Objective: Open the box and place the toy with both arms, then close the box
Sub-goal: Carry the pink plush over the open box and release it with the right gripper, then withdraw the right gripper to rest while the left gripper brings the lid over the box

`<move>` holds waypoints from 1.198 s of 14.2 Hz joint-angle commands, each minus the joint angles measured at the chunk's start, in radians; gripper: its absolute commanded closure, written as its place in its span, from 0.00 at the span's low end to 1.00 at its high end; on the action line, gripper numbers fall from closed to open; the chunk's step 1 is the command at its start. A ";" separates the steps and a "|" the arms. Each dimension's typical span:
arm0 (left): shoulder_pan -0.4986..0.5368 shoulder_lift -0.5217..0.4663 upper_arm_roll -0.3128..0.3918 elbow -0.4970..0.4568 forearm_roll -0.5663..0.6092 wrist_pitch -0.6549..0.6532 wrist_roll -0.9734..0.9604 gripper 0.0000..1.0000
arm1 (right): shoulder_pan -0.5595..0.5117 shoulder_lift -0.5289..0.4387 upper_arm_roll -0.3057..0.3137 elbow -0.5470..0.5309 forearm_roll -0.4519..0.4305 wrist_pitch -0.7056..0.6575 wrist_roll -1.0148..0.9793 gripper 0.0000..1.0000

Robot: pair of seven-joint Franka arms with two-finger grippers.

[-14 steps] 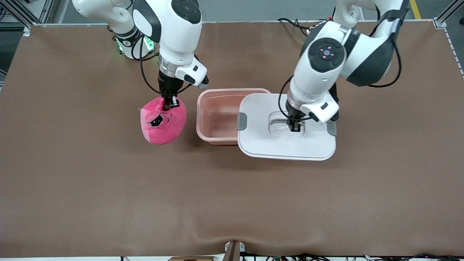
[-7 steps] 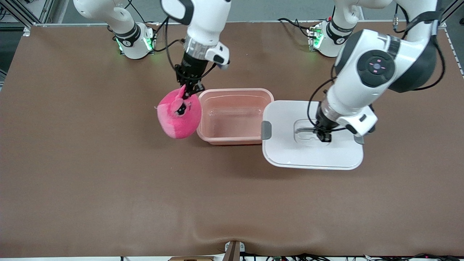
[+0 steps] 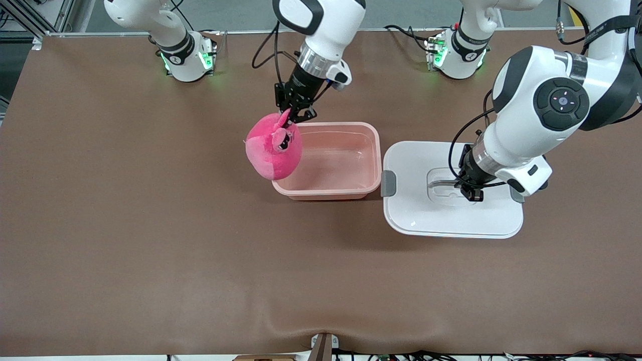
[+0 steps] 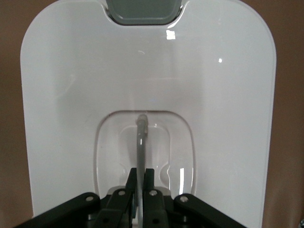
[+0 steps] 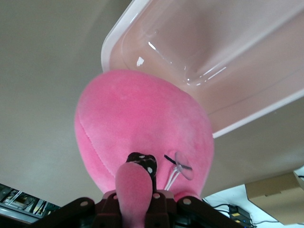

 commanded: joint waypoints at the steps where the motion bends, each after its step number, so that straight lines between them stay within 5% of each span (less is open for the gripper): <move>1: 0.022 -0.036 -0.009 -0.030 -0.014 -0.006 0.025 1.00 | 0.043 0.090 -0.011 0.105 -0.020 -0.056 -0.004 0.96; 2: 0.022 -0.037 -0.009 -0.030 -0.014 -0.007 0.026 1.00 | 0.043 0.100 -0.011 0.109 -0.018 -0.056 -0.004 0.73; 3: 0.023 -0.037 -0.009 -0.030 -0.014 -0.010 0.031 1.00 | 0.043 0.100 -0.011 0.110 -0.018 -0.056 -0.004 0.31; 4: 0.023 -0.036 -0.009 -0.030 -0.014 -0.012 0.039 1.00 | 0.040 0.098 -0.011 0.113 -0.018 -0.058 -0.007 0.00; 12: 0.045 -0.048 -0.009 -0.042 -0.014 -0.013 0.057 1.00 | 0.011 0.083 -0.021 0.245 0.028 -0.145 -0.004 0.00; 17: 0.043 -0.048 -0.009 -0.042 -0.014 -0.013 0.057 1.00 | -0.176 0.077 -0.021 0.244 0.090 -0.098 0.140 0.00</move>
